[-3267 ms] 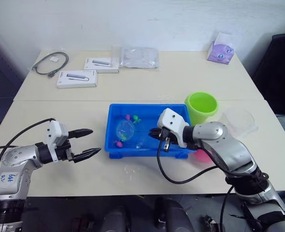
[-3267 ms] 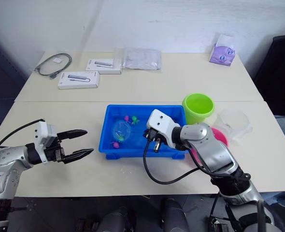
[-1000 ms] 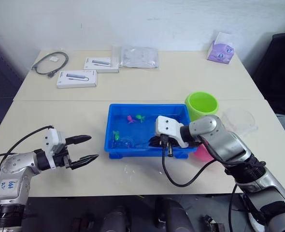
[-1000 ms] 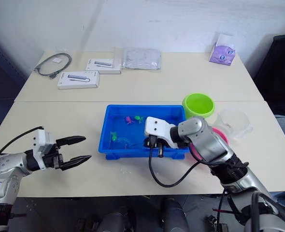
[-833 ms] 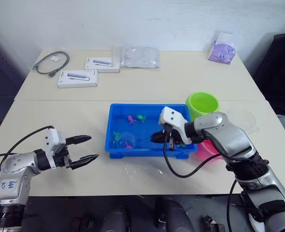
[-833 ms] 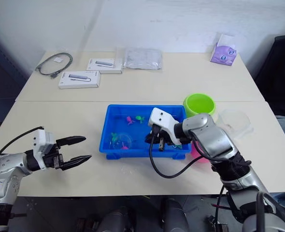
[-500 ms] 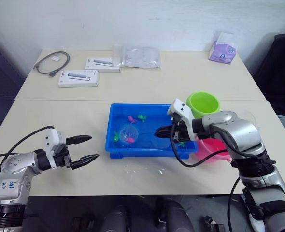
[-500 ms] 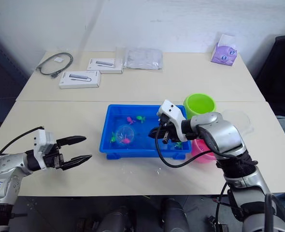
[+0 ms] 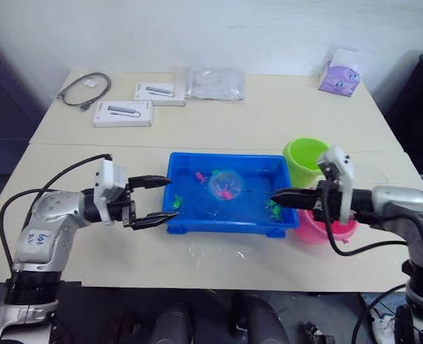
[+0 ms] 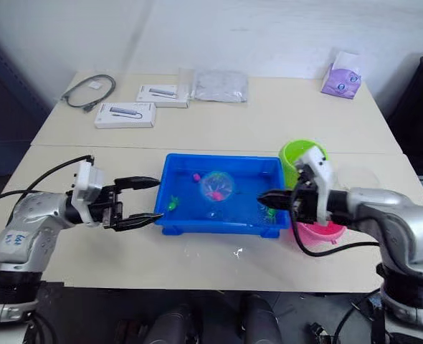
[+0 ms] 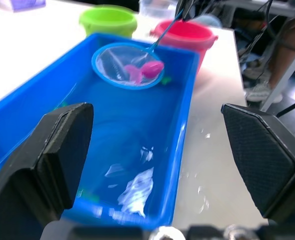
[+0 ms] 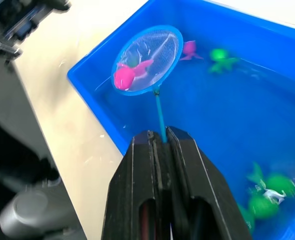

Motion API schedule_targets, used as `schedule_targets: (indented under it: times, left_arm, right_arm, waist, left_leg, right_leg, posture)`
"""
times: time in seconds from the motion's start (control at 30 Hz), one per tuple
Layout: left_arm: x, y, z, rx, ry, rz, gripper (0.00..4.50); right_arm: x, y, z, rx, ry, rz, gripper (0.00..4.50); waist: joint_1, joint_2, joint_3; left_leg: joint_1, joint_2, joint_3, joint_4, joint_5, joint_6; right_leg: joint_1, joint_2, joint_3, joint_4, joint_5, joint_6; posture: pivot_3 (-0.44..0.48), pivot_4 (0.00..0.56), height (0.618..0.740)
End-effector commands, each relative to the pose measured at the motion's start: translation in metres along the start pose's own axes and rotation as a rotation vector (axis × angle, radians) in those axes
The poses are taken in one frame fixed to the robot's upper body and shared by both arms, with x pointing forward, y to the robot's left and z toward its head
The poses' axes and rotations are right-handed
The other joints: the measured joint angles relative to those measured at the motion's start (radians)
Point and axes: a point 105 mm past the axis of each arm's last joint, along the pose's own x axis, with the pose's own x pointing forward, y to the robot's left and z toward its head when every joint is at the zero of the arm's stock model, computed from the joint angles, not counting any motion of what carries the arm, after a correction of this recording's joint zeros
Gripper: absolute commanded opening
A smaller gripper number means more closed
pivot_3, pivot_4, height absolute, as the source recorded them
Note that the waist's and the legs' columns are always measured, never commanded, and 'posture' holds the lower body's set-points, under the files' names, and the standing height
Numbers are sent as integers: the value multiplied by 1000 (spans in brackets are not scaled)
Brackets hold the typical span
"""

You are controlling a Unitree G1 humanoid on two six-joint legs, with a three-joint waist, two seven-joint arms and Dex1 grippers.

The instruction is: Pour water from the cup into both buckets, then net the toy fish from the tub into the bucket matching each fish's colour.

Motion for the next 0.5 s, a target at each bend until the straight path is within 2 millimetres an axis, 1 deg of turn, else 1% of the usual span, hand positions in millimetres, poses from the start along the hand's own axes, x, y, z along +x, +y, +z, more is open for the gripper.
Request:
schedule_targets:
  times: [0.03, 0.1, 0.17, 0.23, 0.37, 0.5]
  left_arm:
    - [14, -4, 11, 31, -30, -69, 4400]
    - [21, -4, 11, 24, -34, -95, 4400]
    - [27, -3, 8, 18, -35, -120, 4400]
    - [31, -2, 6, 15, -31, -136, 4400]
    - [37, -1, 3, 0, -35, -172, 4400]
    - [42, 3, 2, -3, -38, -194, 4400]
  right_arm:
    - [-35, 3, 1, 0, -61, -125, 0]
    - [-53, 3, -7, 21, -65, -197, 0]
    - [-70, 8, -15, 10, -86, -239, 0]
    - [-86, 8, -25, 20, -102, -329, 0]
    - [-108, 10, -39, 43, -166, -465, 0]
    - [-138, 10, -57, 36, -164, -645, 0]
  waist:
    - [6, 0, 0]
    - [12, 0, 0]
    - [17, 0, 0]
    - [20, 0, 0]
    - [20, 0, 0]
    - [19, 0, 0]
  left_leg:
    - [0, 0, 1, 0, 0, 0]
    - [0, -1, 1, 0, 0, 1]
    - [0, -1, 1, 0, 1, 1]
    - [0, -1, 1, 0, 1, 1]
    - [1, -2, 1, 0, 1, 2]
    - [2, -2, 1, 0, 1, 3]
  right_leg:
    - [0, 0, 1, 0, 1, 1]
    - [0, 1, 1, -1, 1, 2]
    - [1, 1, 1, -1, 1, 2]
    - [1, 3, 1, -2, 1, 2]
    - [2, 6, 2, -2, 1, 2]
    - [2, 6, 4, -2, 2, 3]
  posture:
    - [0, 150, 740]
    - [0, 150, 740]
    - [0, 150, 740]
    - [0, 150, 740]
    - [0, 150, 740]
    - [0, 150, 740]
